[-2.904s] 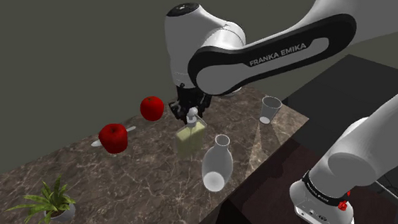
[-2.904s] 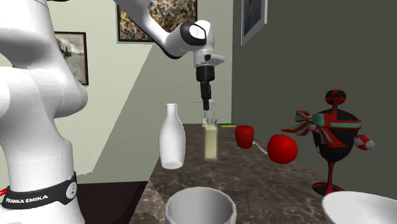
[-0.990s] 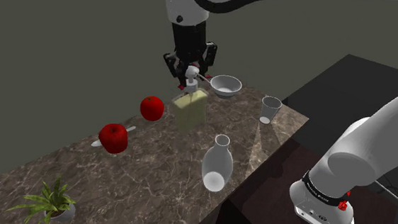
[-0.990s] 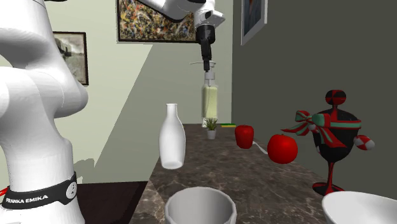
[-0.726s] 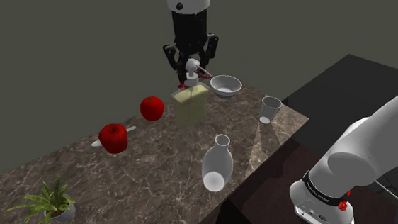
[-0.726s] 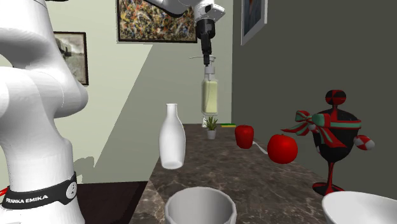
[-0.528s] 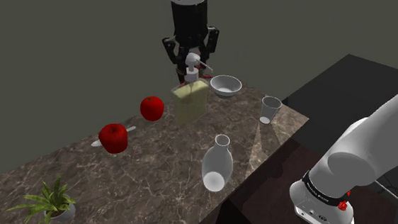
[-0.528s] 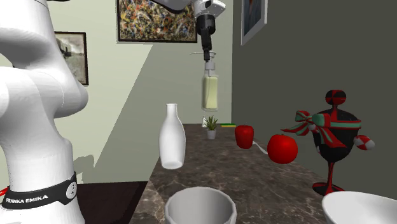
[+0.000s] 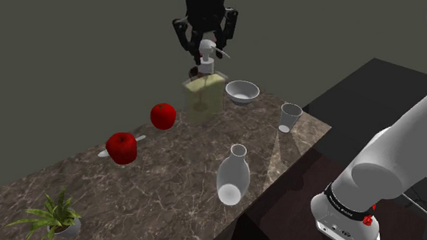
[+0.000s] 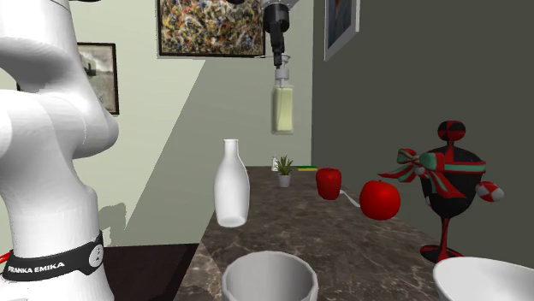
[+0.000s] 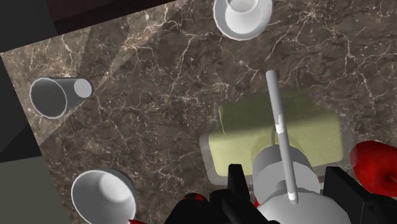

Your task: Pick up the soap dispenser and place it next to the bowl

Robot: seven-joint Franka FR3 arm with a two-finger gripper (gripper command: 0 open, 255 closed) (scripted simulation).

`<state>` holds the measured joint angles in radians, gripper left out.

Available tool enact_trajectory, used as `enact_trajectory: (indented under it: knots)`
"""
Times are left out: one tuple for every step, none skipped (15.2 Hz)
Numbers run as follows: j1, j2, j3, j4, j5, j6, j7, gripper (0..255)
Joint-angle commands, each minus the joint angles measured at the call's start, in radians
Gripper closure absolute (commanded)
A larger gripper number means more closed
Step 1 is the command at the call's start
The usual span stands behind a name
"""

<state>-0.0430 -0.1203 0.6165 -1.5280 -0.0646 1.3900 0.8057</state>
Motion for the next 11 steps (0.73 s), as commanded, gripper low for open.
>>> enact_trajectory:
  knots:
    - [0.001, 0.021, 0.006, 0.049, -0.012, -0.033, 0.005, 255]
    - [0.002, 0.030, 0.009, 0.072, -0.017, -0.049, 0.007, 255]
    - [0.004, 0.040, 0.013, 0.096, -0.023, -0.065, 0.010, 255]
    - [0.005, 0.050, 0.016, 0.120, -0.029, -0.081, 0.013, 255]
    - [0.007, 0.061, 0.020, 0.145, -0.036, -0.098, 0.016, 255]
    - [0.010, 0.072, 0.024, 0.171, -0.043, -0.116, 0.019, 255]
    - [0.010, 0.074, 0.025, 0.176, -0.044, -0.119, 0.019, 255]
    - [0.000, 0.079, 0.012, 0.179, -0.048, -0.116, -0.004, 255]
    - [-0.011, 0.085, 0.001, 0.184, -0.053, -0.113, -0.027, 255]
    - [-0.021, 0.092, -0.010, 0.191, -0.058, -0.111, -0.049, 255]
    - [-0.031, 0.101, -0.020, 0.199, -0.064, -0.109, -0.071, 255]
